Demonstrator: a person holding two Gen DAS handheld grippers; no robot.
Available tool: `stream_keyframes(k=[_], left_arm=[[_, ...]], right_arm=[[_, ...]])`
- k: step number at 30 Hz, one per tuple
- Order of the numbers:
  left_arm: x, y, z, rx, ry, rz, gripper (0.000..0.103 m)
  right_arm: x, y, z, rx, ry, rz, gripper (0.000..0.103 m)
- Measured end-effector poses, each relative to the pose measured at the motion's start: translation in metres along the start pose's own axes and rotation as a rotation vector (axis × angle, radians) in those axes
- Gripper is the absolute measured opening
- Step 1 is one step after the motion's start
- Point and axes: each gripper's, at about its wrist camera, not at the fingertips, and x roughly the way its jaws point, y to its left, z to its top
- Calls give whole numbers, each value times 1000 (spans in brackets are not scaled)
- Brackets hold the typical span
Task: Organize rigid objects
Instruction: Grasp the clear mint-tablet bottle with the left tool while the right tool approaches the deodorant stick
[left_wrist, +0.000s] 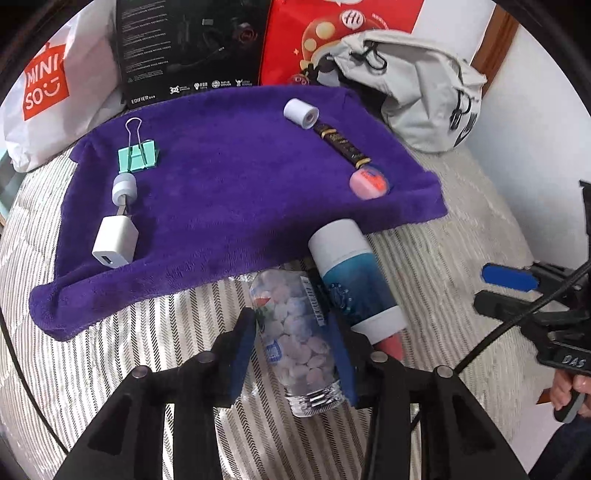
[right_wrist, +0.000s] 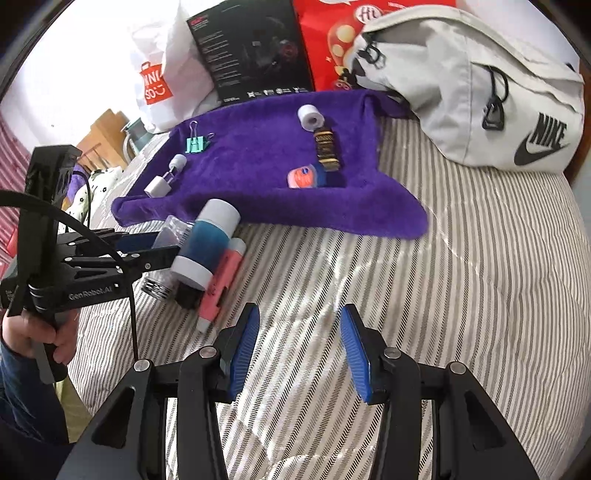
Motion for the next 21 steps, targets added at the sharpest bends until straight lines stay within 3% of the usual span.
stream_keyframes(k=[3,7,12,21], left_arm=[[2,0,-2,14,3,14,41],[4,7,-10,34,24,107,41],[3,17,-13,12,13,79,41],[7,6,-10,71,-6,126,39]], right_arm=[[1,0,1,-4,0,-3,46],[3,3,1,-15,3,2,46],[10,7,2,-19,17,10,46],[21,13,6,28,13,25,46]])
